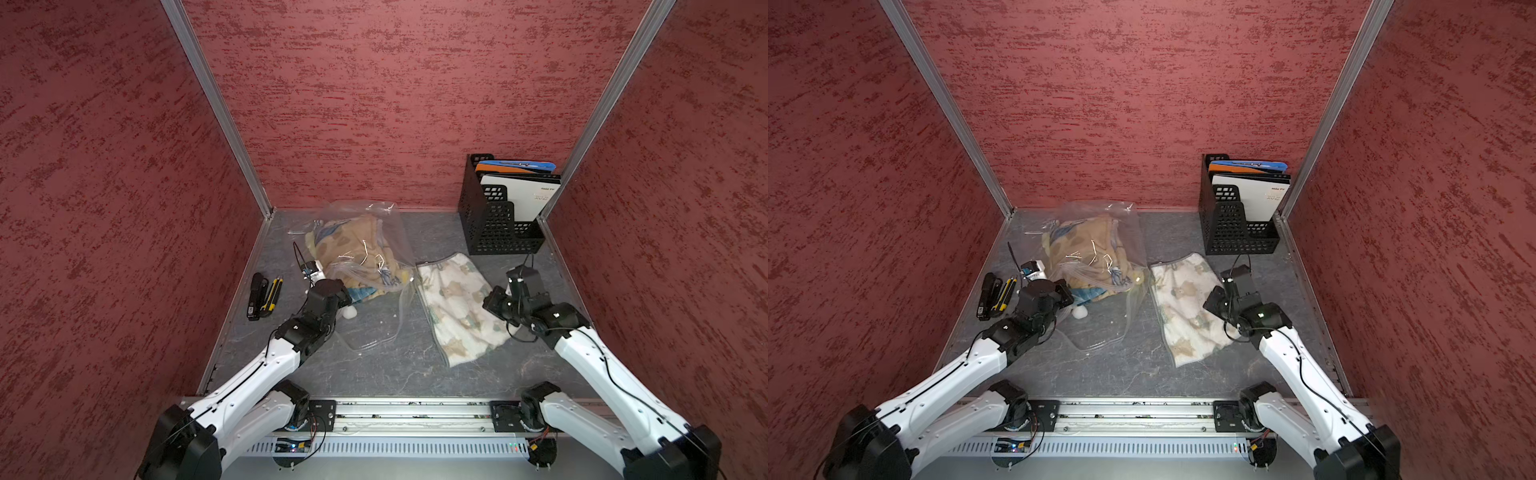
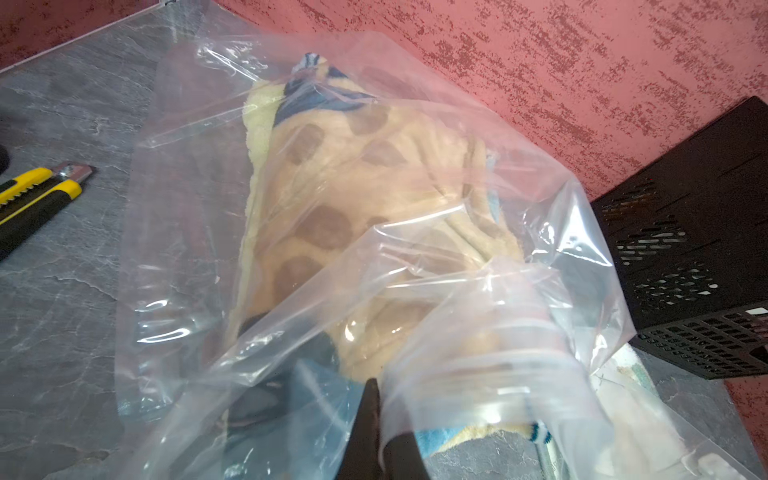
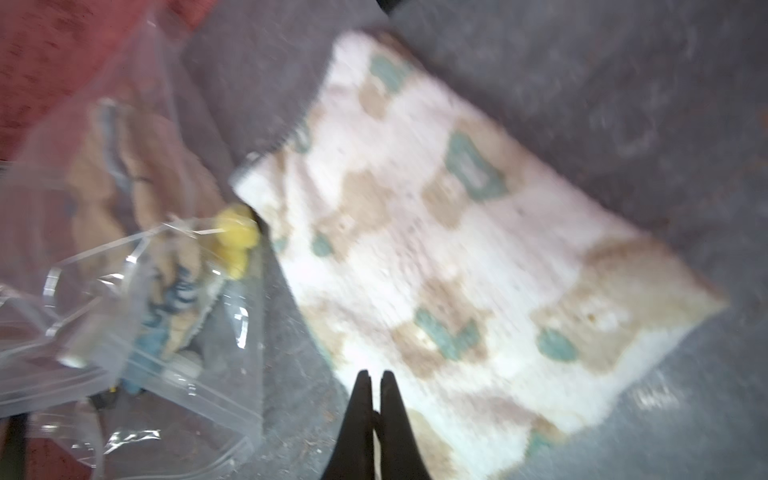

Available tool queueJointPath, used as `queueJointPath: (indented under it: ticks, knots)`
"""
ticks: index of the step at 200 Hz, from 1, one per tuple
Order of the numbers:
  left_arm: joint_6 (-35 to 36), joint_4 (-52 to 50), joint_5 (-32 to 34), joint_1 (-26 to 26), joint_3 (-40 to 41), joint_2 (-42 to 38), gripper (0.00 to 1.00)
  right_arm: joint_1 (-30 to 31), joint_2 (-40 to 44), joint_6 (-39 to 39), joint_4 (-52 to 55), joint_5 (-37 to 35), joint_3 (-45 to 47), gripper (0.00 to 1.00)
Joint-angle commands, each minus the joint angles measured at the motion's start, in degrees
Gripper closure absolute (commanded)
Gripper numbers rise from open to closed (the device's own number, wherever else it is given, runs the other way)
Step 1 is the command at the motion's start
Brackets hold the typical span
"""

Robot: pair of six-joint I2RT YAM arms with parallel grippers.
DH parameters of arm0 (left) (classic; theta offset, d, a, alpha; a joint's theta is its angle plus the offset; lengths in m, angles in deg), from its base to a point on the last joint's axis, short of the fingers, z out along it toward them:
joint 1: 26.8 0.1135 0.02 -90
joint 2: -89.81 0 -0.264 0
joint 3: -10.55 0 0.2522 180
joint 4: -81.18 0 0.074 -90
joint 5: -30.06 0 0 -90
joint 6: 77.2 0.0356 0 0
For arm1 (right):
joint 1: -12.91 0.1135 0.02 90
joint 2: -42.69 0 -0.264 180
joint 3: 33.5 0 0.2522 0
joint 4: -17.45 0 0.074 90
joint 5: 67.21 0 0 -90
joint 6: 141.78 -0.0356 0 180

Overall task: Take the blanket out of the vacuum bag
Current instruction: Place the blanket at the center of the board.

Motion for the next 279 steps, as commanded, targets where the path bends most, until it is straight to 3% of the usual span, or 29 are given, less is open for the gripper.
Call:
queueJointPath:
  ticks: [1,39,88,114,130,146,181,200,246,265,279]
  knots:
    - [-0.3,-1.3,1.5,0.5,0.5,-1.6,1.00,-0.9,-15.2,7.9,-5.0,-0.1,-8.4,1.00]
    - [-0.6,-2.4,1.3,1.1,0.4,-2.6,1.00,-1.8,-39.8,11.4,-8.3,-4.2,-24.6,1.00]
    - [-0.7,-1.6,-0.1,1.2,0.2,-2.4,1.00,-2.3,-48.4,11.1,-8.6,-11.0,-23.1,1.00]
    - [-0.8,-1.0,-0.9,1.2,0.2,-2.2,1.00,-4.4,-47.5,8.4,-8.9,-15.2,-17.6,1.00]
    - [-0.7,-0.8,-1.2,1.2,0.4,-2.1,1.00,-7.8,-46.8,7.2,-13.5,-11.3,-12.6,1.00]
    - [-0.2,-1.0,-1.6,1.2,0.3,-2.1,1.00,-10.3,-47.9,7.5,-10.3,-8.8,-13.2,1.00]
    - [-0.4,-1.0,-2.5,1.2,0.3,-3.1,1.00,-16.3,-41.9,4.2,-12.8,-2.0,-5.8,1.00]
    - [-0.6,-0.3,-3.7,1.2,-0.1,-3.3,1.00,-19.4,-38.7,4.6,-13.8,-2.7,-2.1,1.00]
    - [-0.2,0.0,-7.5,0.2,-2.4,-0.4,1.00,-20.3,-35.2,7.6,-16.1,4.0,-3.8,1.00]
    - [0.3,-2.6,-7.4,-1.3,-4.0,-1.1,1.00,-19.4,-29.0,5.9,-15.5,5.5,-3.3,1.00]
    - [0.8,-3.8,-7.1,-3.0,-4.3,-2.8,1.00,-19.4,-22.1,2.7,-16.8,11.8,-0.7,0.88]
